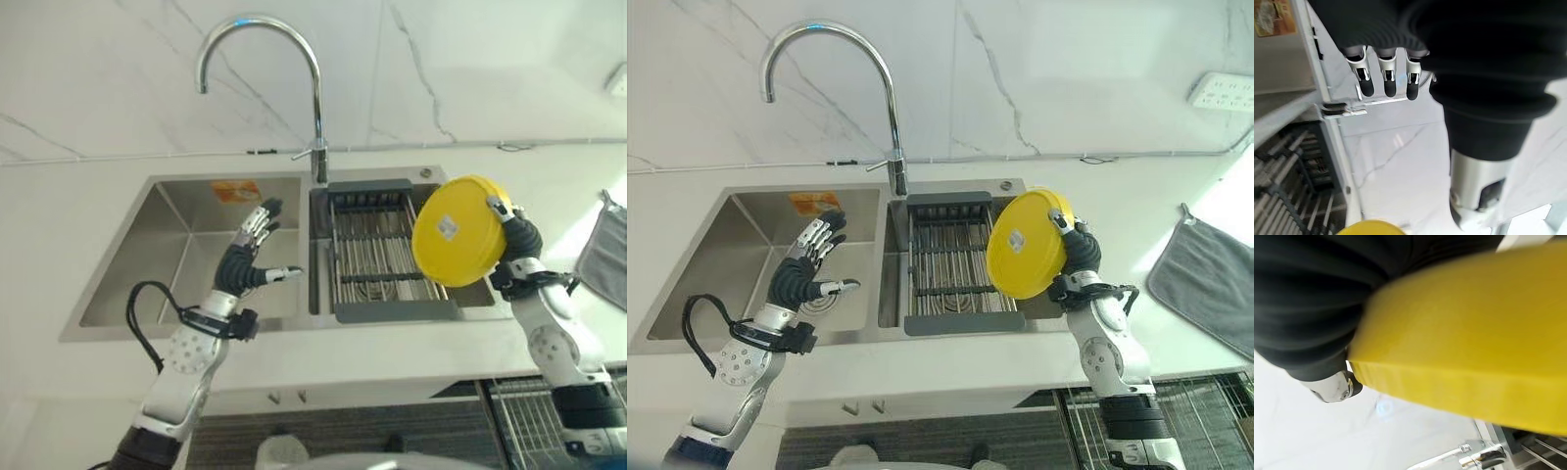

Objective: Place the dishes in the dishwasher.

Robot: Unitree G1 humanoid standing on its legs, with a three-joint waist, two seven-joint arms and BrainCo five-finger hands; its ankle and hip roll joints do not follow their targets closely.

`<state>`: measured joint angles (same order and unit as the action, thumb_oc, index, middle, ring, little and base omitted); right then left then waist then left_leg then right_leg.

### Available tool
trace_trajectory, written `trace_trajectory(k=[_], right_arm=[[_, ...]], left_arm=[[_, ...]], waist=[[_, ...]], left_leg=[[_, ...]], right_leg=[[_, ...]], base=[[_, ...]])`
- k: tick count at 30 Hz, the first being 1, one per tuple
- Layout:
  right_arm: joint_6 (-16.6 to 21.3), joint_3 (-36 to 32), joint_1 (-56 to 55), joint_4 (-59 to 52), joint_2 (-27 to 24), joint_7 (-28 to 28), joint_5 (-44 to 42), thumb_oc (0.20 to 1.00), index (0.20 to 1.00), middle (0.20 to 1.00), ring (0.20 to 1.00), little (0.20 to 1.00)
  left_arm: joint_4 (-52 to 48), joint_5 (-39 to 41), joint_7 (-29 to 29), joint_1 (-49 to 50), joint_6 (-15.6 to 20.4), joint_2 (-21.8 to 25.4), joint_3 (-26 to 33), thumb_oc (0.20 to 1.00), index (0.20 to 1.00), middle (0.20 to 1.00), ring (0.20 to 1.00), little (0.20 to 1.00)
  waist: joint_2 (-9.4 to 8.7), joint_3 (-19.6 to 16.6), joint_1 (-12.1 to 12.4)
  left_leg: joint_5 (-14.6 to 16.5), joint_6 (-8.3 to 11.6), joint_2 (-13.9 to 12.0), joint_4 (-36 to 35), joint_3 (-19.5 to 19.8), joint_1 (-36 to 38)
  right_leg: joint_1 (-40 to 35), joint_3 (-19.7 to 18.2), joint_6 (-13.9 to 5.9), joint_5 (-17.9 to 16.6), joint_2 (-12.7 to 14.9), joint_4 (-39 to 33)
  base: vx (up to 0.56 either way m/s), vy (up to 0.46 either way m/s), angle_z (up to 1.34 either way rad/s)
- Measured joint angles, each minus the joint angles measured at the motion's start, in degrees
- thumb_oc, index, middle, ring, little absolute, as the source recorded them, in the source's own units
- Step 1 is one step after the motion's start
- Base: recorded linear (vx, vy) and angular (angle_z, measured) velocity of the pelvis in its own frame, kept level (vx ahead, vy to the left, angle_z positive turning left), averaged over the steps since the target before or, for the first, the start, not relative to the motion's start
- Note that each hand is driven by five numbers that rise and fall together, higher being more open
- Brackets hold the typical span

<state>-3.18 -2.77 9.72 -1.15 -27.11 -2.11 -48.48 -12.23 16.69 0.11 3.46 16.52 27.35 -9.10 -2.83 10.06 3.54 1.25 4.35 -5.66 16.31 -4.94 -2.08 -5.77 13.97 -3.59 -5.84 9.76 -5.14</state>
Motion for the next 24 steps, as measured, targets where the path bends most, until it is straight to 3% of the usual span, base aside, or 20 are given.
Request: trace_trajectory(k=[2, 3, 4, 7, 12, 14, 16, 19, 21, 24], right_arm=[[0.73, -1.09, 0.04, -1.7, 0.08, -0.06, 0.02, 0.2, 0.2, 0.2, 0.2, 0.2], [1.22, -1.24, -0.01, -2.17, 0.2, -0.23, 0.02, 0.2, 0.2, 0.2, 0.2, 0.2], [1.59, -1.57, -0.47, -2.53, 1.04, -0.25, 0.02, 0.2, 0.2, 0.2, 0.2, 0.2], [2.57, -3.2, -2.8, -4.68, 3.91, -0.14, -0.05, 0.2, 0.2, 0.2, 0.2, 0.2], [2.73, -4.38, -7.36, -10.38, 5.15, 0.52, -0.26, 0.2, 0.2, 0.2, 0.2, 0.2], [2.77, -4.36, -7.39, -10.46, 5.16, 0.58, -1.31, 0.2, 0.2, 0.2, 0.2, 0.2], [2.77, -4.36, -7.22, -10.45, 5.09, 0.4, -2.48, 0.2, 0.2, 0.2, 0.2, 0.2], [2.89, -4.65, -7.43, -10.44, 5.09, -0.11, -4.24, 0.2, 0.2, 0.2, 0.2, 0.2], [2.94, -4.63, -7.42, -10.45, 5.08, -0.14, -4.56, 0.2, 0.2, 0.2, 0.2, 0.2], [3.6, -4.5, -7.11, -10.43, 5.14, -0.16, -5.75, 0.2, 0.2, 0.2, 0.2, 0.2]], left_arm=[[1.76, -0.37, -0.39, -2.38, 1.81, -0.31, 0.19, 1.0, 1.0, 1.0, 1.0, 1.0], [2.19, -0.4, -0.69, -3.18, 1.89, -0.29, 0.27, 1.0, 1.0, 1.0, 1.0, 1.0], [2.59, -0.41, -0.77, -4.17, 2.07, 0.28, 0.3, 1.0, 1.0, 1.0, 1.0, 1.0], [2.62, -0.39, -0.54, -4.4, 2.06, 0.59, 0.66, 1.0, 1.0, 1.0, 1.0, 1.0], [0.85, -0.39, 0.88, -3.52, 1.7, 1.84, 0.83, 1.0, 1.0, 1.0, 1.0, 1.0], [0.85, -0.38, 1.33, -3.63, 1.43, 2.67, 0.61, 1.0, 1.0, 1.0, 1.0, 1.0], [0.73, -0.39, 1.34, -3.6, 1.2, 3.13, 0.57, 1.0, 1.0, 1.0, 1.0, 1.0], [0.52, -0.39, 1.29, -4.03, 0.79, 3.14, 0.61, 1.0, 1.0, 1.0, 1.0, 1.0], [-1.18, -0.41, 1.24, -4.09, 0.72, 2.93, 0.6, 1.0, 1.0, 1.0, 1.0, 1.0], [-1.82, -0.51, 1.23, -4.95, 0.7, 2.92, 0.12, 1.0, 1.0, 1.0, 1.0, 1.0]], waist=[[2.32, -0.14, -2.64], [2.94, -0.15, -3.61], [1.56, 0.27, -4.79], [-1.41, 1.04, -5.13], [-2.21, 2.15, -4.96], [-2.47, 2.61, -5.06], [-2.88, 3.12, -4.18], [-2.77, 3.57, -4.89], [-1.45, 4.22, -4.47], [0.1, 4.87, -1.91]], left_leg=[[4.41, -2.77, 3.3, -2.75, -2.65, 3.23], [4.77, -3.97, 3.48, -7.52, -4.83, 4.84], [3.02, -5.07, 5.34, -14.15, -6.27, 8.31], [1.25, -7.39, 8.4, -17.41, -6.11, 8.45], [-0.88, -10.22, 10.56, -19.49, -6.23, 9.47], [-1.21, -10.66, 10.54, -20.09, -7.4, 10.0], [-0.98, -10.72, 10.58, -20.08, -9.19, 10.04], [-0.99, -10.76, 9.23, -20.05, -10.28, 10.13], [-1.17, -10.54, 6.57, -20.02, -10.66, 10.23], [-1.85, -9.52, 2.77, -19.96, -12.25, 9.99]], right_leg=[[0.13, -0.61, -1.62, -1.39, -0.13, 0.05], [0.29, -0.64, -2.01, -1.71, -0.53, 0.12], [0.73, -1.04, -2.55, -2.7, 0.72, 0.19], [2.97, -2.46, -3.99, -3.29, 3.08, 2.07], [6.41, -2.45, -5.98, -6.42, 5.03, 6.29], [6.52, -2.08, -6.72, -7.51, 4.19, 5.06], [7.21, 0.83, -6.75, -9.19, 3.89, 5.25], [7.74, 0.49, -6.25, -9.13, 3.43, 6.91], [8.19, 1.47, -5.55, -4.88, 2.54, 12.07], [5.64, 5.23, -6.0, -0.74, 5.39, 15.2]], base=[[-0.17, 0.397, -0.18], [-0.16, 0.312, 0.04], [-0.18, 0.329, -0.07], [-0.15, 0.249, -0.05], [-0.15, 0.236, -0.03], [-0.16, 0.112, -0.25], [-0.13, 0.06, -0.41], [-0.15, -0.011, -0.09], [-0.14, -0.114, -0.08], [-0.1, -0.261, -0.32]])
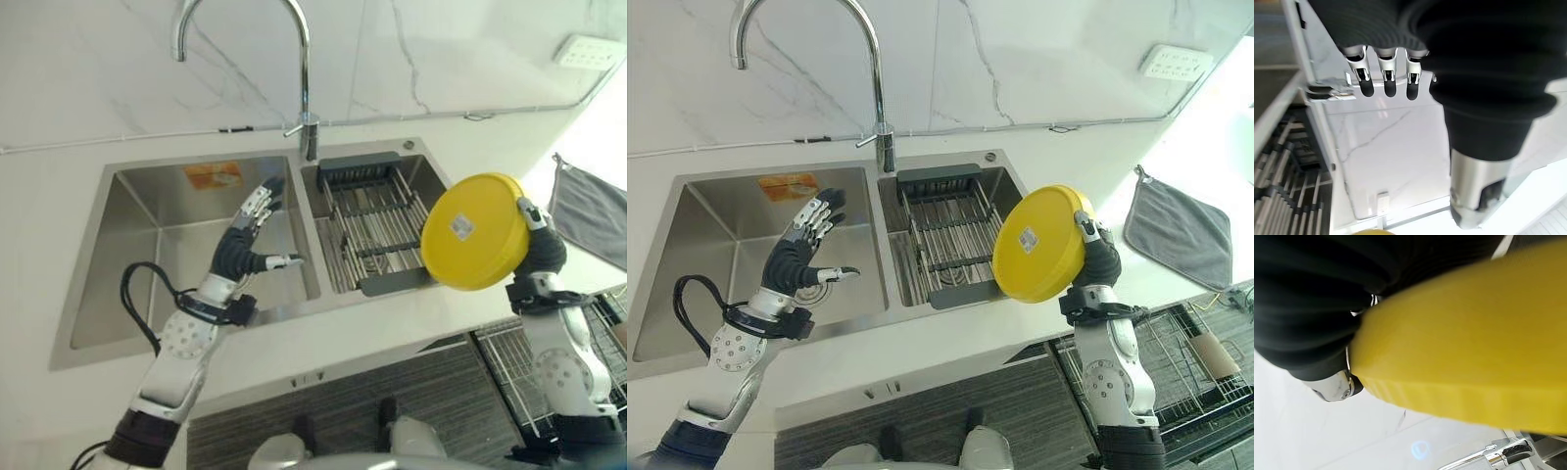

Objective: Place the dishes in the dishwasher.

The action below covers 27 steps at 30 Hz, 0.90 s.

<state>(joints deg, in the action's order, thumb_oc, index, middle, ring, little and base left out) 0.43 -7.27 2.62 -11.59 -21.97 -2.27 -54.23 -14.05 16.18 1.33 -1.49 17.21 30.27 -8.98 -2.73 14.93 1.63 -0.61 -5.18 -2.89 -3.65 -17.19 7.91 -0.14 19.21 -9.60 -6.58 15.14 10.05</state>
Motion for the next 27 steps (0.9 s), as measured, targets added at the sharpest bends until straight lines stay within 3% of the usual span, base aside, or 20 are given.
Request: trace_trajectory(k=[1, 2, 3, 5, 6, 7, 10, 12, 14, 16, 17, 19, 20, 21, 22, 23, 25, 27], right_arm=[[0.07, 0.21, 0.12, -0.01, 0.22, 0.02, -0.5, 0.2, 0.2, 0.2, 0.2, 0.2], [0.15, 0.21, 0.14, -0.02, 0.43, 0.05, -0.56, 0.2, 0.2, 0.2, 0.2, 0.2], [0.2, 0.32, 0.14, -0.03, 1.02, 0.08, -1.01, 0.2, 0.2, 0.2, 0.2, 0.2], [0.38, 1.37, 0.36, -0.05, 1.26, 0.1, -1.09, 0.2, 0.2, 0.2, 0.2, 0.2], [0.48, 2.0, 0.41, 0.06, 1.23, 0.1, -1.19, 0.2, 0.2, 0.2, 0.2, 0.2], [0.66, 2.09, 0.9, 0.08, 1.19, 0.09, -1.38, 0.2, 0.2, 0.2, 0.2, 0.2], [1.7, 1.51, 0.49, 0.06, -0.59, -0.06, -2.08, 0.2, 0.2, 0.2, 0.2, 0.2], [1.68, 0.18, 0.15, 0.07, -2.39, -0.04, -2.1, 0.2, 0.2, 0.2, 0.2, 0.2], [1.65, -0.09, 0.07, -0.17, -3.84, 0.02, -2.16, 0.2, 0.2, 0.2, 0.2, 0.2], [0.43, -0.03, 1.02, -0.23, -5.24, 0.09, -2.16, 0.2, 0.2, 0.2, 0.2, 0.2], [-0.14, -0.11, 1.66, -0.43, -5.58, 0.15, -2.16, 0.2, 0.2, 0.2, 0.2, 0.2], [-1.09, -0.1, 1.63, -0.7, -5.87, -0.05, -2.16, 0.2, 0.2, 0.2, 0.2, 0.2], [-1.23, -0.1, 1.58, -0.7, -6.62, -0.08, -2.19, 0.2, 0.2, 0.2, 0.2, 0.2], [-1.24, -0.16, 1.56, -0.73, -7.18, -0.24, -2.19, 0.2, 0.2, 0.2, 0.2, 0.2], [-1.14, -0.23, 1.65, -0.99, -7.53, -0.7, -2.18, 0.2, 0.2, 0.2, 0.2, 0.2], [-1.07, -0.38, 1.38, -1.15, -7.18, -1.34, -2.09, 0.2, 0.2, 0.2, 0.2, 0.2], [-1.03, 1.3, 1.3, -1.24, -2.47, -2.47, -1.95, 0.2, 0.2, 0.2, 0.2, 0.2], [-0.97, 3.94, 1.51, -1.25, 1.76, -2.39, -1.91, 0.2, 0.2, 0.2, 0.2, 0.2]], left_arm=[[0.08, -0.15, 0.58, -0.98, -0.03, 0.11, -0.13, 1.0, 1.0, 1.0, 1.0, 1.0], [0.01, -0.23, 1.25, -1.47, -0.01, 0.29, -0.12, 1.0, 1.0, 1.0, 1.0, 1.0], [-0.1, -1.46, 2.62, -2.04, -0.01, 1.45, -0.1, 1.0, 1.0, 1.0, 1.0, 1.0], [-0.81, -1.55, 3.72, -2.03, 0.01, 4.17, 0.08, 1.0, 1.0, 1.0, 1.0, 1.0], [-1.29, -1.56, 4.02, -1.53, 0.16, 4.88, 0.21, 1.0, 1.0, 1.0, 1.0, 1.0], [-1.95, -1.56, 4.09, -0.61, 0.23, 4.27, 0.12, 1.0, 1.0, 1.0, 1.0, 1.0], [-4.58, -1.56, 4.63, -0.8, 0.27, 1.48, 0.12, 1.0, 1.0, 1.0, 1.0, 1.0], [-5.08, -1.59, 4.42, -1.34, 0.39, -0.42, 0.42, 1.0, 1.0, 1.0, 1.0, 1.0], [-6.03, -1.6, 3.41, -0.68, 0.47, -1.11, 1.68, 1.0, 1.0, 1.0, 1.0, 1.0], [-5.89, -1.62, 2.09, -0.66, 0.49, -2.51, 2.73, 1.0, 1.0, 1.0, 1.0, 1.0], [-5.79, -1.58, 1.49, -0.15, 0.6, -3.55, 2.89, 1.0, 1.0, 1.0, 1.0, 1.0], [-3.02, -1.59, 1.65, -0.02, 0.69, -4.17, 2.14, 1.0, 1.0, 1.0, 1.0, 1.0], [-2.55, -1.59, 2.03, 0.41, 0.98, -4.17, 2.12, 1.0, 1.0, 1.0, 1.0, 1.0], [-2.07, -1.6, 2.29, 1.86, 2.24, -4.21, 2.13, 1.0, 1.0, 1.0, 1.0, 1.0], [-1.79, -1.62, 2.41, 3.14, 2.86, -4.08, 2.06, 1.0, 1.0, 1.0, 1.0, 1.0], [-1.74, -1.61, 2.89, 3.48, 3.18, -3.64, 2.2, 1.0, 1.0, 1.0, 1.0, 1.0], [-1.86, -1.56, 3.69, 2.99, 4.36, -2.02, 2.64, 1.0, 1.0, 1.0, 1.0, 1.0], [-1.85, -1.6, 4.08, 2.98, 4.66, 0.08, 2.55, 1.0, 1.0, 1.0, 1.0, 1.0]], waist=[[-0.17, -0.11, 0.83], [-0.2, -0.13, 1.15], [-0.39, -0.24, 2.2], [-2.39, -0.62, 2.58], [-3.5, -1.05, 2.81], [-2.71, -1.36, 2.9], [-0.41, -2.09, 0.61], [0.64, -2.16, -1.77], [1.37, -2.67, -2.0], [2.5, -3.31, -2.77], [3.31, -3.96, -1.97], [4.25, -4.31, -1.15], [4.67, -4.55, -1.07], [3.38, -4.41, -0.5], [2.15, -4.19, 0.2], [2.56, -4.27, -0.05], [1.37, -4.53, 0.31], [-1.5, -5.31, 0.46]], left_leg=[[-0.52, 1.03, -1.56, -0.01, -0.63, 0.05], [-0.86, 1.75, -2.45, 0.0, -0.89, 0.09], [-1.5, 3.93, -4.06, 0.0, -2.08, 0.38], [-2.46, 8.0, -5.39, -0.29, -2.41, 0.99], [-3.03, 10.04, -6.17, -0.44, -2.63, 1.67], [-3.0, 11.29, -8.11, -0.37, -1.9, 1.87], [-3.77, 13.51, -13.23, -0.88, 1.05, 1.99], [-4.68, 17.16, -16.1, -0.64, 0.9, 2.06], [-4.54, 17.25, -19.23, -0.08, -0.12, 1.71], [-4.54, 16.82, -21.17, 1.54, -0.86, -1.02], [-4.54, 16.57, -22.17, 1.83, -1.96, -1.93], [-5.88, 10.19, -21.33, 1.7, -2.27, -2.7], [-6.26, 9.68, -20.27, 2.03, -2.24, -3.03], [-3.86, 12.12, -15.41, 5.63, 1.17, -4.48], [-0.03, 11.83, -7.36, 7.27, 5.06, -5.5], [2.87, 9.09, -2.91, 6.52, 5.14, -5.36], [2.94, 9.24, -2.22, 5.59, 4.63, -3.13], [2.75, 9.42, -1.99, 4.82, 5.15, -2.14]], right_leg=[[-3.73, 0.86, -1.18, 0.37, 4.13, -1.29], [-5.23, 1.7, -1.3, -0.06, 6.08, -2.65], [-6.62, 4.23, -1.4, -0.99, 8.58, -4.89], [-7.62, 4.97, 0.96, -9.12, 8.86, -8.05], [-8.26, 6.61, -1.49, -8.28, 7.87, -8.52], [-8.8, 6.33, -2.38, -5.31, 5.55, -9.63], [-9.37, 6.2, -1.52, -2.12, -1.14, -14.43], [-9.3, 6.3, -1.07, -0.74, -3.98, -15.05], [-7.51, 4.43, 0.5, -0.41, -7.01, -15.07], [-4.37, 4.32, 1.79, 0.22, -8.2, -12.77], [-1.11, 3.18, 3.04, 1.77, -8.57, -9.57], [0.3, 2.24, 3.35, 2.68, -8.49, -8.9], [0.05, 2.12, 3.45, 1.87, -8.11, -10.36], [-0.94, 0.29, 3.4, -0.43, -5.61, -13.9], [-0.87, -1.05, 3.62, -2.11, -2.07, -15.32], [-1.44, -1.01, 1.88, -2.25, -0.45, -15.18], [-3.46, -0.62, 1.25, -2.08, 0.48, -15.18], [-3.45, -1.12, 1.11, -2.42, 0.2, -15.1]], base=[[-0.1, -0.428, -0.46], [-0.1, -0.554, -0.56], [-0.07, -0.441, -0.58], [-0.05, -0.458, -0.5], [-0.03, -0.489, -0.51], [-0.03, -0.451, -0.65], [-0.08, -0.563, -0.58], [-0.08, -0.562, -0.33], [-0.07, -0.597, -0.4], [-0.04, -0.423, -0.24], [-0.02, -0.214, -0.35], [-0.04, -0.139, -0.23], [-0.03, -0.025, -0.13], [-0.01, 0.088, -0.28], [0.02, 0.15, -0.21], [0.05, 0.205, -0.07], [0.09, 0.294, 0.1], [0.06, 0.322, -0.04]])
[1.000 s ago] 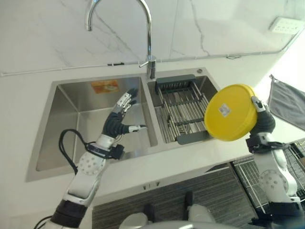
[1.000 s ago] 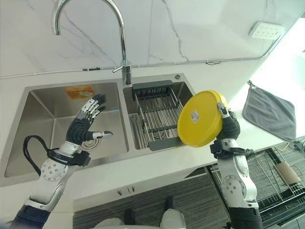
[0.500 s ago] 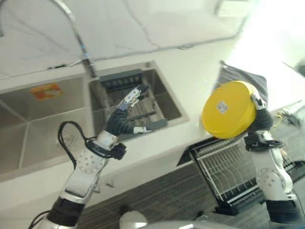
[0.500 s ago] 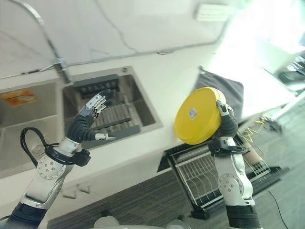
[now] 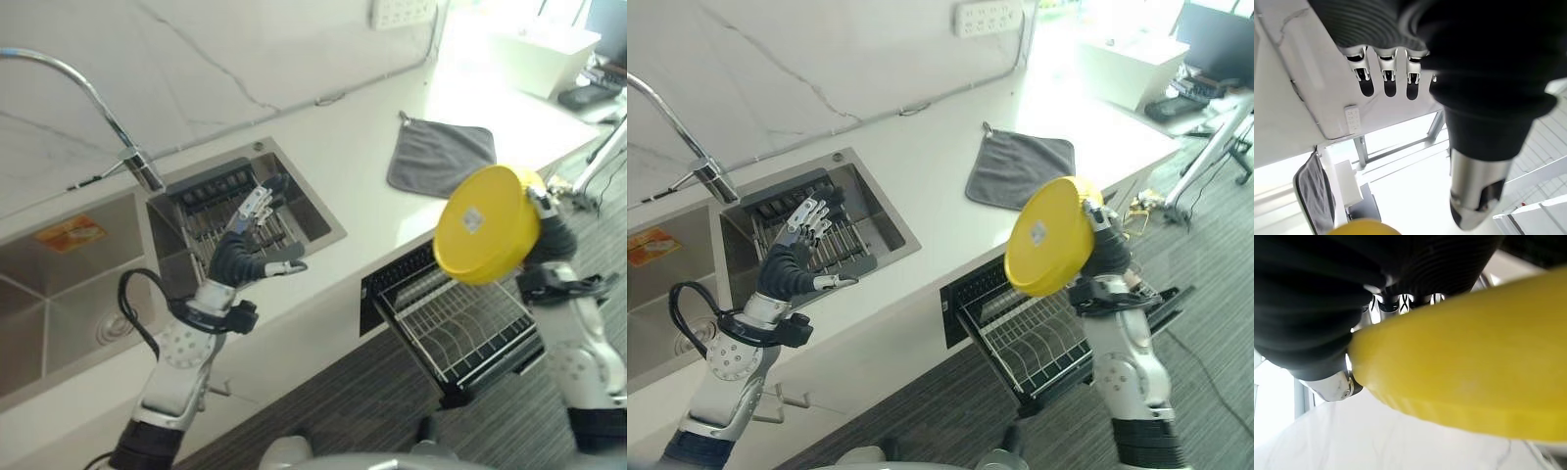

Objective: Place the dishes in the dishwasher.

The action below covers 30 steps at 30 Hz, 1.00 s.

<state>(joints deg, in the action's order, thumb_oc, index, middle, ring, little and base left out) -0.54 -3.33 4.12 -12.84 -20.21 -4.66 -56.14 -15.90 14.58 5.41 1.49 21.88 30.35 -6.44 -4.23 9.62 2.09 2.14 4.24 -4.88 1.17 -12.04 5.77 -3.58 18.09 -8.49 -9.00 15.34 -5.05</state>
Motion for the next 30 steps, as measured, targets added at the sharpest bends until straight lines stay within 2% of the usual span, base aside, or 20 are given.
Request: trace_trajectory(k=[3, 7, 9, 10, 12, 14, 16, 17, 18, 19, 20, 22, 23, 24, 25, 26, 27, 28, 29, 30], right_arm=[[0.48, -0.12, -1.3, -0.02, 0.31, 0.18, -0.02, 0.2, 0.2, 0.2, 0.2, 0.2], [1.7, -2.01, -2.67, 0.0, 0.21, 0.48, -0.12, 0.2, 0.2, 0.2, 0.2, 0.2], [2.87, -1.68, -2.63, -0.01, 0.35, 0.66, -0.18, 0.2, 0.2, 0.2, 0.2, 0.2], [2.88, -1.44, -2.18, 0.11, 0.38, 0.87, -0.16, 0.2, 0.2, 0.2, 0.2, 0.2], [3.39, -0.53, -1.48, 1.13, 0.23, 1.72, -0.17, 0.2, 0.2, 0.2, 0.2, 0.2], [3.59, 0.25, -1.54, 1.24, 0.24, 1.79, -0.15, 0.2, 0.2, 0.2, 0.2, 0.2], [3.65, 0.53, -1.07, 1.49, 0.23, 2.48, -0.21, 0.2, 0.2, 0.2, 0.2, 0.2], [3.62, 0.5, 0.01, 2.95, 0.18, 2.7, -0.27, 0.2, 0.2, 0.2, 0.2, 0.2], [3.65, 0.46, -0.47, 2.19, 0.1, 2.43, -0.37, 0.2, 0.2, 0.2, 0.2, 0.2], [3.68, 0.36, -0.25, 2.2, -1.17, 2.47, -0.86, 0.2, 0.2, 0.2, 0.2, 0.2], [3.56, 0.41, -0.05, 2.05, -3.14, 2.42, -1.51, 0.2, 0.2, 0.2, 0.2, 0.2], [3.07, 0.34, 0.25, 2.07, -7.04, 2.44, -1.49, 0.2, 0.2, 0.2, 0.2, 0.2], [2.36, 0.09, 0.82, 1.96, -7.2, 2.43, -1.39, 0.2, 0.2, 0.2, 0.2, 0.2], [2.22, -0.1, 0.73, 0.96, -6.93, 2.43, -1.36, 0.2, 0.2, 0.2, 0.2, 0.2], [2.18, -0.24, 0.72, 0.76, -7.23, 2.46, -1.34, 0.2, 0.2, 0.2, 0.2, 0.2], [1.81, -4.44, -3.03, -1.01, -7.4, 2.39, -1.31, 0.2, 0.2, 0.2, 0.2, 0.2], [2.03, -6.31, -3.94, -1.8, -7.54, 2.36, -1.28, 0.2, 0.2, 0.2, 0.2, 0.2], [2.1, -6.54, -3.73, -1.83, -7.39, 2.33, -1.18, 0.2, 0.2, 0.2, 0.2, 0.2], [1.98, -5.92, -3.81, -1.8, -6.57, 2.16, -0.81, 0.2, 0.2, 0.2, 0.2, 0.2], [1.91, -4.64, -3.71, -1.69, -4.84, 1.93, -0.02, 0.2, 0.2, 0.2, 0.2, 0.2]], left_arm=[[0.02, -0.04, 0.35, -1.4, -0.41, 0.62, -0.5, 1.0, 1.0, 1.0, 1.0, 1.0], [0.1, -0.11, 1.36, -2.23, -0.92, 1.87, -0.64, 1.0, 1.0, 1.0, 1.0, 1.0], [0.09, -0.9, 1.55, -2.92, -0.96, 2.33, -1.85, 1.0, 1.0, 1.0, 1.0, 1.0], [0.09, -1.54, 1.54, -3.15, -0.96, 2.45, -2.26, 1.0, 1.0, 1.0, 1.0, 1.0], [0.09, -2.23, 1.56, -3.48, -1.26, 2.14, -2.22, 1.0, 1.0, 1.0, 1.0, 1.0], [-0.08, -2.19, 1.57, -3.7, -1.33, 2.79, -1.91, 1.0, 1.0, 1.0, 1.0, 1.0], [0.19, -2.16, 1.44, -4.13, -1.11, 2.93, -1.75, 1.0, 1.0, 1.0, 1.0, 1.0], [1.38, -2.11, 1.21, -4.37, -1.34, 2.27, -0.98, 1.0, 1.0, 1.0, 1.0, 1.0], [0.38, -2.0, 0.38, -4.2, -1.78, 2.13, -0.65, 1.0, 1.0, 1.0, 1.0, 1.0], [0.41, -2.03, 0.27, -3.85, -1.78, -0.75, -0.41, 1.0, 1.0, 1.0, 1.0, 1.0], [0.13, -2.25, -0.4, -3.55, -1.71, -2.76, -0.72, 1.0, 1.0, 1.0, 1.0, 1.0], [0.27, -2.32, -2.46, -3.78, -1.52, -4.43, -2.34, 1.0, 1.0, 1.0, 1.0, 1.0], [0.26, -2.37, -3.12, -3.72, -1.38, -4.57, -3.0, 1.0, 1.0, 1.0, 1.0, 1.0], [0.45, -2.55, -3.08, -3.77, -1.33, -4.74, -3.16, 1.0, 1.0, 1.0, 1.0, 1.0], [0.85, -3.13, -2.98, -3.84, -1.26, -5.0, -3.38, 1.0, 1.0, 1.0, 1.0, 1.0], [1.3, -4.06, -2.02, -5.24, -0.5, -5.24, -5.18, 1.0, 1.0, 1.0, 1.0, 1.0], [1.11, -4.47, -1.73, -4.58, 1.51, -5.0, -4.84, 1.0, 1.0, 1.0, 1.0, 1.0], [1.34, -4.48, -0.99, -4.17, 1.83, -4.44, -5.11, 1.0, 1.0, 1.0, 1.0, 1.0], [1.4, -4.58, -0.42, -3.17, 1.79, -4.27, -5.48, 1.0, 1.0, 1.0, 1.0, 1.0], [1.41, -4.76, -0.15, -3.19, 1.74, -3.29, -5.52, 1.0, 1.0, 1.0, 1.0, 1.0]], waist=[[-1.44, -0.06, -0.41], [-3.45, 0.02, -0.72], [-4.16, 0.05, -0.21], [-4.16, 0.18, 0.78], [-2.33, 1.18, 1.38], [-1.66, 1.16, 2.91], [-1.71, 1.1, 3.35], [-1.92, 1.06, 3.14], [-2.54, 0.77, 3.52], [0.83, 1.47, 3.42], [3.33, 2.05, 3.01], [4.87, 2.05, 0.97], [3.75, 2.12, 0.49], [2.43, 2.16, 0.28], [2.37, 2.17, -0.16], [2.42, 2.17, -2.61], [3.35, 1.82, -1.5], [4.77, 1.55, -1.97], [6.02, 1.47, -1.87], [5.47, 1.58, -1.68]], left_leg=[[0.14, -0.12, 0.11, -1.19, -0.74, 1.59], [0.5, -0.35, -0.29, -0.65, -0.27, 1.31], [0.84, -0.3, -0.97, 0.54, 0.65, 0.32], [0.77, -0.22, -1.5, 0.55, 0.28, 0.2], [0.25, 0.25, -3.52, 0.57, 0.15, 0.37], [-0.51, 2.06, -5.99, -0.2, 0.59, 1.32], [-1.76, 5.02, -8.33, -1.12, 1.87, 1.52], [-2.23, 6.97, -10.19, -1.09, 1.91, 1.39], [-2.45, 9.26, -12.24, -1.01, 2.19, 1.41], [-3.14, 9.25, -17.07, -1.08, 3.14, 1.99], [-5.79, 5.57, -20.49, -0.94, 2.52, 1.6], [-12.64, 1.18, -22.14, 0.25, 1.58, -0.82], [-18.8, 0.43, -22.24, 0.4, -0.22, -2.03], [-24.08, 1.25, -21.97, -0.37, -3.09, -3.37], [-22.97, 3.06, -19.81, -1.19, -3.16, -3.64], [-20.58, 5.57, -15.55, 0.49, -9.18, -6.2], [-15.53, 6.51, -12.26, 0.01, -8.78, -6.63], [-12.55, 5.99, -10.16, -2.65, -8.44, -6.32], [-11.32, 5.07, -9.9, -6.51, -7.74, -3.54], [-9.72, 4.09, -8.78, -6.14, -6.65, -2.87]], right_leg=[[0.0, -0.44, -0.16, -1.5, 0.15, 1.7], [1.02, -1.39, 1.83, -3.12, 0.0, 3.22], [1.2, -1.76, 1.57, -3.45, -0.01, 3.25], [1.7, -1.46, 1.56, -3.44, 0.08, 3.35], [1.92, -0.14, 0.72, -1.25, 0.87, 5.55], [0.66, 2.03, 0.25, -1.07, 5.1, 2.99], [-0.35, 3.01, -0.67, -1.52, 6.74, 0.85], [-0.23, 3.04, -2.8, -2.58, 6.11, 1.16], [-0.65, 2.48, -2.54, -2.63, 3.61, 1.26], [-1.65, 3.54, -3.75, -0.65, -1.38, 0.85], [-0.88, 2.95, -1.54, 0.62, -5.37, 1.37], [0.39, 3.12, 0.69, 2.53, -8.03, 1.73], [1.41, 2.61, 1.71, 3.07, -8.21, 1.65], [1.44, 2.35, 3.41, 3.07, -7.99, -0.08], [1.44, 2.92, 3.96, 3.34, -7.95, -0.07], [-0.52, 8.0, 3.74, 4.36, -6.72, -0.38], [-0.13, 8.49, 4.02, 4.89, -7.0, -0.37], [-0.12, 9.32, 3.31, 4.22, -7.08, -0.18], [-0.79, 9.54, 3.38, 4.0, -7.86, -0.02], [-1.16, 8.99, 2.91, 3.68, -7.72, -0.01]], base=[[0.02, 0.176, -0.11], [-0.03, -0.047, 0.02], [-0.05, -0.263, 0.14], [-0.02, -0.367, 0.02], [0.0, -0.41, 0.06], [0.01, -0.6, 0.07], [0.01, -0.856, 0.05], [-0.03, -0.662, 0.03], [-0.07, -0.613, -0.05], [-0.1, -0.622, -0.22], [-0.14, -0.629, -0.3], [-0.11, -0.384, -0.18], [-0.08, -0.112, -0.11], [-0.07, -0.045, -0.12], [-0.09, -0.03, 0.86], [-0.01, 0.067, 1.04], [0.01, 0.127, 1.18], [0.04, 0.154, 0.32], [0.04, 0.163, 0.13], [0.04, 0.129, -0.01]])
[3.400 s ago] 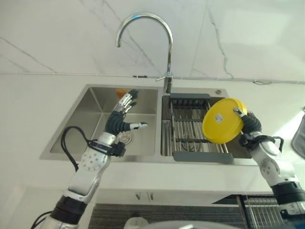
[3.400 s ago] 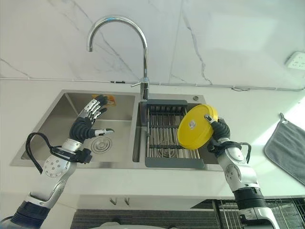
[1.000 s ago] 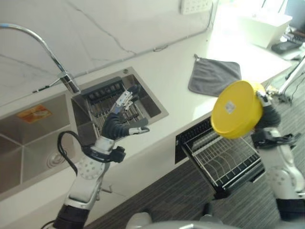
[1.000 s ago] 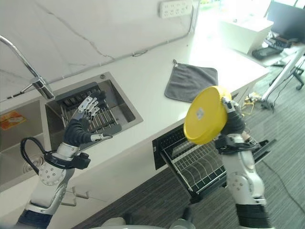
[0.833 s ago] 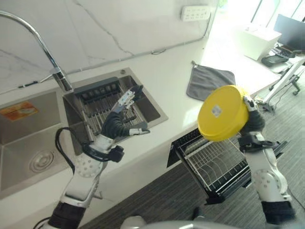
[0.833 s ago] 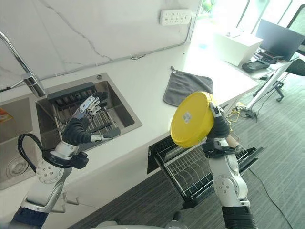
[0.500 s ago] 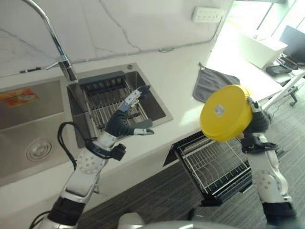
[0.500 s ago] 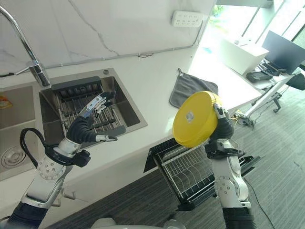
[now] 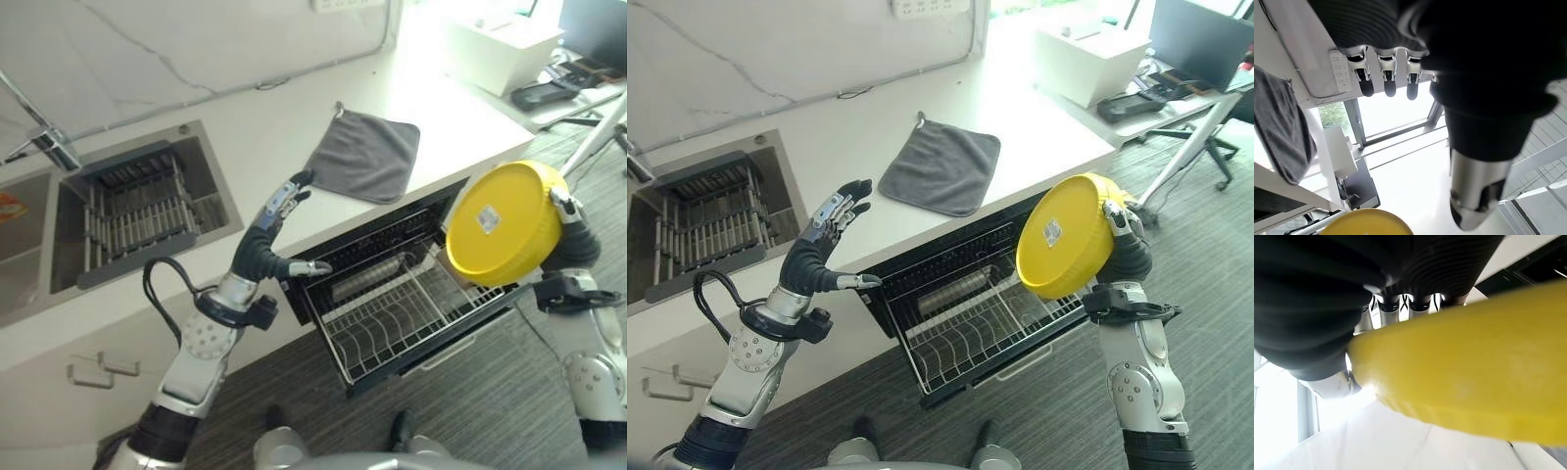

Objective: Place the dishes in the dishwasher.

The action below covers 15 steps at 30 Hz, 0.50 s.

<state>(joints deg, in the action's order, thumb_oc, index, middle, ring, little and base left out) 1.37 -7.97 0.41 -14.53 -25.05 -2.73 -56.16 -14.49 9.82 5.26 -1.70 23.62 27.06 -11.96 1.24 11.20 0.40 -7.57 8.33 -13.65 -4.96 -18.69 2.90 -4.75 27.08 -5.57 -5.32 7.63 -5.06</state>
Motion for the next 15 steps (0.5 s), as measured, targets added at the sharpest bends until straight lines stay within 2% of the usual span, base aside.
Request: trace_trajectory(k=[2, 4, 7, 9, 10, 12, 14, 15], right_arm=[[-1.31, 1.91, -0.31, -0.02, 0.13, 0.46, 0.42, 0.2, 0.2, 0.2, 0.2, 0.2], [-1.32, 1.94, -0.32, 0.0, 0.08, 0.56, 1.12, 0.2, 0.2, 0.2, 0.2, 0.2], [-1.57, 0.24, -0.17, 0.02, -0.08, 0.53, 1.44, 0.2, 0.2, 0.2, 0.2, 0.2], [-1.71, 0.09, 1.02, 0.02, -0.31, 0.53, 2.0, 0.2, 0.2, 0.2, 0.2, 0.2], [-1.74, 0.06, 1.84, 0.03, -0.34, 0.56, 2.21, 0.2, 0.2, 0.2, 0.2, 0.2], [-1.72, 0.26, 3.45, 1.07, -0.88, 0.59, 2.22, 0.2, 0.2, 0.2, 0.2, 0.2], [-1.73, 0.78, 4.38, 2.36, -1.55, 0.67, 2.27, 0.2, 0.2, 0.2, 0.2, 0.2], [-1.75, 0.87, 4.37, 2.82, -2.03, 0.68, 2.36, 0.2, 0.2, 0.2, 0.2, 0.2]], left_arm=[[0.03, -1.23, 0.98, -0.01, -1.29, 3.51, 0.1, 1.0, 1.0, 1.0, 1.0, 1.0], [0.07, -2.07, 1.89, 0.54, -2.0, 6.4, 0.61, 1.0, 1.0, 1.0, 1.0, 1.0], [1.94, -1.96, 6.15, 2.48, -3.48, 7.94, 1.27, 1.0, 1.0, 1.0, 1.0, 1.0], [1.94, -1.92, 11.73, 5.22, -5.08, 9.69, 1.72, 1.0, 1.0, 1.0, 1.0, 1.0], [1.86, -1.65, 16.32, 6.45, -6.98, 10.08, 1.58, 1.0, 1.0, 1.0, 1.0, 1.0], [1.82, 1.16, 23.74, 7.32, -13.26, 12.07, -1.21, 1.0, 1.0, 1.0, 1.0, 1.0], [3.57, 5.24, 28.01, 7.77, -19.11, 12.24, -3.08, 1.0, 1.0, 1.0, 1.0, 1.0], [4.61, 5.52, 28.87, 8.2, -20.94, 12.28, -4.14, 1.0, 1.0, 1.0, 1.0, 1.0]], waist=[[-1.96, -0.19, 0.01], [-3.15, -0.18, 0.9], [-3.6, -0.22, 1.71], [-4.01, -0.22, 2.45], [-3.99, -0.22, 2.61], [-3.94, -0.22, 2.42], [-3.81, -0.29, 1.98], [-3.69, -0.34, 1.87]], left_leg=[[0.72, -0.91, 1.87, -0.03, 0.74, 0.34], [0.94, -1.22, 2.68, -0.01, 0.92, 0.18], [1.01, -1.33, 3.2, -0.01, 2.71, -0.1], [1.01, -1.32, 3.17, -0.01, 2.97, -0.14], [0.98, -1.29, 3.09, -0.01, 2.99, -0.2], [0.97, -1.3, 2.99, -0.03, 2.96, -0.33], [1.07, -1.49, 2.97, -0.06, 2.93, -0.35], [1.14, -1.59, 2.86, -0.13, 2.87, -0.33]], right_leg=[[-0.99, 0.07, -0.43, -0.28, 1.77, 0.01], [-1.04, 0.17, -0.55, -0.36, 2.59, 0.01], [-2.04, 0.12, -0.69, -0.29, 3.01, 0.01], [-2.17, -0.15, -1.16, 0.21, 3.05, 0.0], [-2.11, -0.15, -1.24, 0.27, 3.02, 0.0], [-1.98, -0.23, -1.26, 0.28, 2.98, 0.0], [-1.97, -0.33, -1.3, 0.28, 3.0, 0.0], [-1.93, -0.46, -1.31, 0.29, 2.98, -0.01]], base=[[0.02, 0.084, 0.14], [-0.01, 0.055, 0.16], [0.0, 0.03, 0.29], [-0.02, 0.034, 0.13], [-0.03, 0.052, 0.0], [-0.01, 0.042, -0.01], [0.0, 0.0, 0.0], [0.0, 0.0, 0.0]])
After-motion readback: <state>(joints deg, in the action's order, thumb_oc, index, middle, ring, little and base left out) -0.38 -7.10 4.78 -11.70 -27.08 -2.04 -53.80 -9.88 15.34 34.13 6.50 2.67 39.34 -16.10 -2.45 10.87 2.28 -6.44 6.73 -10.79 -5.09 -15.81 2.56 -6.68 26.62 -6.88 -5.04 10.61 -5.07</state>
